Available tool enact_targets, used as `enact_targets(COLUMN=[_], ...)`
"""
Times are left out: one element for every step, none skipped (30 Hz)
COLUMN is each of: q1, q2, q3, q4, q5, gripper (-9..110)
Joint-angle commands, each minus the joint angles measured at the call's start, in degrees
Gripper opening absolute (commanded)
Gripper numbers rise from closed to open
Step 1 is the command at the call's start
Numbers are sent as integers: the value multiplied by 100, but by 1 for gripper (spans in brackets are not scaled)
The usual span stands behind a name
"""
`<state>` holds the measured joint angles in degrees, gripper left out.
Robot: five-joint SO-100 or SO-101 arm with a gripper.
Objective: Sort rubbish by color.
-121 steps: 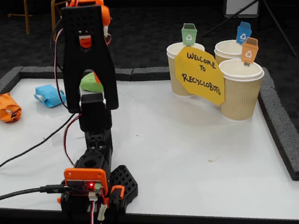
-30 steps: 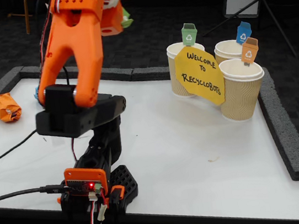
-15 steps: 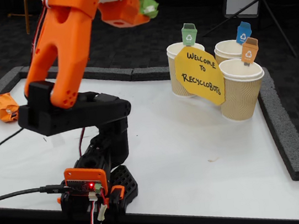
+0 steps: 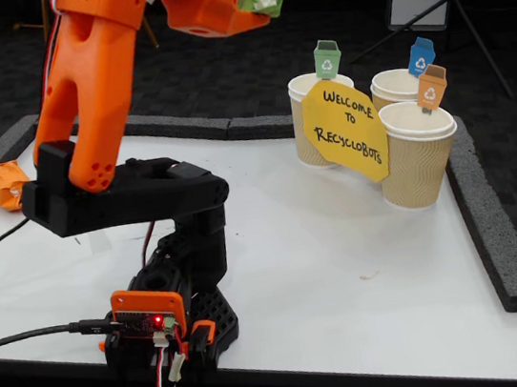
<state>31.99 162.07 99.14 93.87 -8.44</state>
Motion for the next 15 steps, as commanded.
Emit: enact_targets(q1=[158,158,158,158,158,158,158,158,158,167,167,167,167,167,167], q2=[-35,-35,-35,-35,-35,-35,-35,-35,-44,-53,-62,-70,-88,-105,-149], q3=[-501,-501,-501,-501,-501,-501,-492,-466,-448,-404,-352,-290,-220,-149,-79], q4=[44,62,70,79,88,97,105,105,105,70,26,-35,-105,-185,-264], q5=[-132,-132,-132,-132,-132,-132,-132,-132,-132,-132,-132,-132,-132,-132,-132], gripper=[0,0,0,0,0,0,0,0,0,0,0,0,0,0,0])
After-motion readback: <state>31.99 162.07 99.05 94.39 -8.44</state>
